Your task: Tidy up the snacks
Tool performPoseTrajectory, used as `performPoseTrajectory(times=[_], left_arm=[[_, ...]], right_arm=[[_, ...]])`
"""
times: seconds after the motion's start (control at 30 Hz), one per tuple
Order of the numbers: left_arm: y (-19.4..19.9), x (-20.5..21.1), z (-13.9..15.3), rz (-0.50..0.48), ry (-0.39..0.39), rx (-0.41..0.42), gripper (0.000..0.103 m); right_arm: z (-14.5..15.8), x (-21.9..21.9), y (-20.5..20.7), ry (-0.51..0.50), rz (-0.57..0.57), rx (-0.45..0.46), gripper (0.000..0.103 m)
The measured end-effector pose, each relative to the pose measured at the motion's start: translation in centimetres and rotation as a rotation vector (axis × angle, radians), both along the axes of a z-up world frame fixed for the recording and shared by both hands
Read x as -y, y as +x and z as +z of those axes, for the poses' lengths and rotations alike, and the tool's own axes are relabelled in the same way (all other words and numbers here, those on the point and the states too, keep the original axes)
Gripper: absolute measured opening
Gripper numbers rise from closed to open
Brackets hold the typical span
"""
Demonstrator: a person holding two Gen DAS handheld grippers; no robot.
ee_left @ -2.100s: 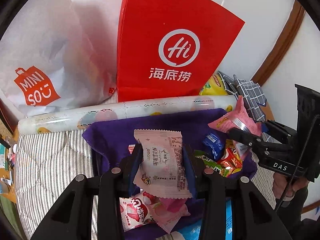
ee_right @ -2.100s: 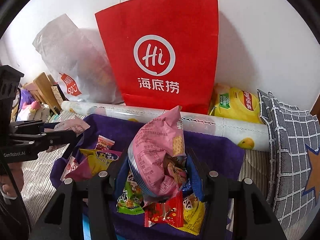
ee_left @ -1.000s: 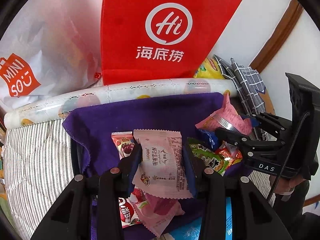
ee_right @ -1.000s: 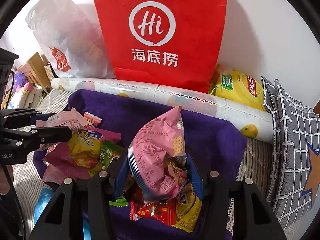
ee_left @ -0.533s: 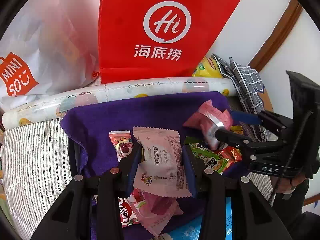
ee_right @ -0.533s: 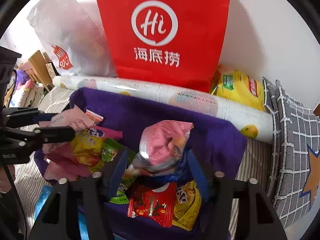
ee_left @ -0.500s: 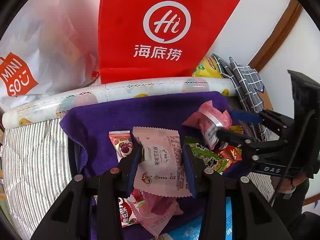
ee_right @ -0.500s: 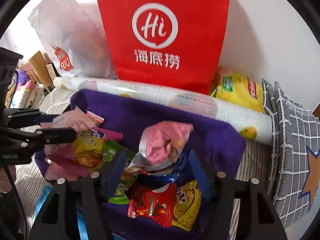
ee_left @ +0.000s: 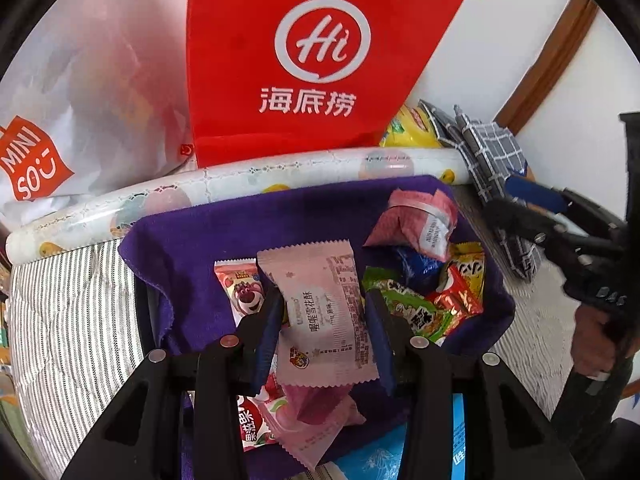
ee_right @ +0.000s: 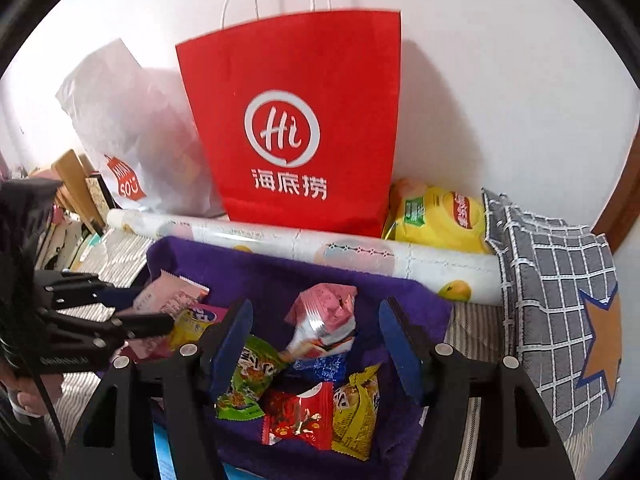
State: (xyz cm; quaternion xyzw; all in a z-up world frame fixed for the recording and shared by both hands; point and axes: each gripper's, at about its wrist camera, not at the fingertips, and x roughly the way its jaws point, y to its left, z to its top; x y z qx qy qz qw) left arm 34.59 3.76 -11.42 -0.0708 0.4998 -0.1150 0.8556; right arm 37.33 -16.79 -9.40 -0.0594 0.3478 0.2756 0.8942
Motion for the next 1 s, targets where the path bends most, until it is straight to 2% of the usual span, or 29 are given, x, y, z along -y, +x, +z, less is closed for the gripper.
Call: performPoseTrajectory(times=[0.07, 0.13, 0.2, 0.47, 0.67, 0.83, 0.9, 1.0], left_arm=[[0.0, 0.1, 0.1, -0.002, 0.0, -0.003, 0.043], [-0.1, 0.1, 0.2, -0.01, -0.006, -0.007, 0.048], [-0.2, 0.3, 0.5, -0.011, -0.002, -0.007, 0.061], [-1.8, 1.3, 3.4, -0.027, -0.015, 0.048, 0.074], [-3.8, 2.3, 6.4, -0.061, -0.006, 0.11, 0.075], [-6.4, 2.9, 9.3, -0.052, 0.0, 0.165, 0.075], [-7.7, 3.2, 10.0, -0.046, 0.001, 0.187, 0.081], [-10.1, 3.7, 10.7, -0.046, 0.002, 0.203, 0.084]], right_arm=[[0.4, -0.1, -0.5, 0.002, -0.013, 0.014, 0.064], [0.8, -0.1, -1.1, 0.005, -0.022, 0.025, 0.064], [1.0, -0.1, -1.8, 0.011, -0.03, 0.026, 0.064], [2.1, 1.4, -5.7, 0.03, -0.102, 0.021, 0.064], [3.3, 2.5, -9.3, 0.029, -0.175, 0.022, 0.064], [4.1, 3.3, -12.2, 0.035, -0.221, 0.024, 0.064], [4.5, 3.6, -13.6, 0.04, -0.237, 0.03, 0.064], [5.2, 4.1, -15.5, 0.044, -0.268, 0.042, 0.07]])
